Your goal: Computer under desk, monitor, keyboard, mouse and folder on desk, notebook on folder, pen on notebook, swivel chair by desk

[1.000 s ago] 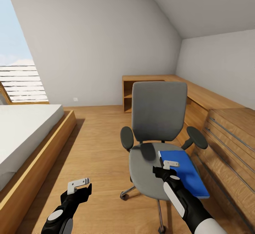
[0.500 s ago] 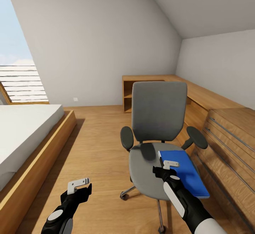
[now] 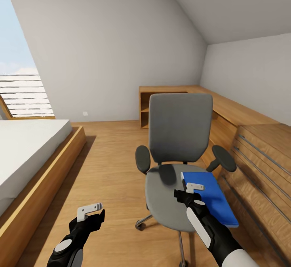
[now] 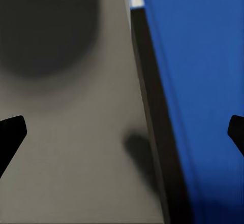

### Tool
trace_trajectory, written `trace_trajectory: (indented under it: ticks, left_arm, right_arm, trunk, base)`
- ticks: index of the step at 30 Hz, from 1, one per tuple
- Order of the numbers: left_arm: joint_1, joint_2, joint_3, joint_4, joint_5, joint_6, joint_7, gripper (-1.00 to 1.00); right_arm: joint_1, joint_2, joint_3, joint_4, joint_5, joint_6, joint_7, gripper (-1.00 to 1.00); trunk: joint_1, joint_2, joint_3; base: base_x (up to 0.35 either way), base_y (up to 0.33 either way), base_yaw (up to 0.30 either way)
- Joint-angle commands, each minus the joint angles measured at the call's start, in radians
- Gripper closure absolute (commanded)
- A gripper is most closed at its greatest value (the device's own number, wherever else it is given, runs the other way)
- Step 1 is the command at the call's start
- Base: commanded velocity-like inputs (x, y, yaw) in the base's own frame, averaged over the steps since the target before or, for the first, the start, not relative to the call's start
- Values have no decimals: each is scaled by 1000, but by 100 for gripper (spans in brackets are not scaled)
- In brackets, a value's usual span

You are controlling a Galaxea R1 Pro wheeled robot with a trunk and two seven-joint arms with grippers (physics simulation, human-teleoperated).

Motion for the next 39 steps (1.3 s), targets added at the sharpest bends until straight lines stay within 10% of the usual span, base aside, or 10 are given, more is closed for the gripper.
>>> trace_trajectory:
  ticks: [1,39]
  left_arm:
    - [0,0,-1,-2,11,4,9,-100]
    - [0,0,-1,-2,12,8,7,-100]
  right_arm:
    - [-1,-2,4,63,-10,4,-11,-100]
    - [-1,-3,4,63,-9,4,-11,-100]
  trunk:
    - [0,0,-1]
    - [0,0,-1]
  base:
    - [38,-36,0]
    - [-41,-23,0]
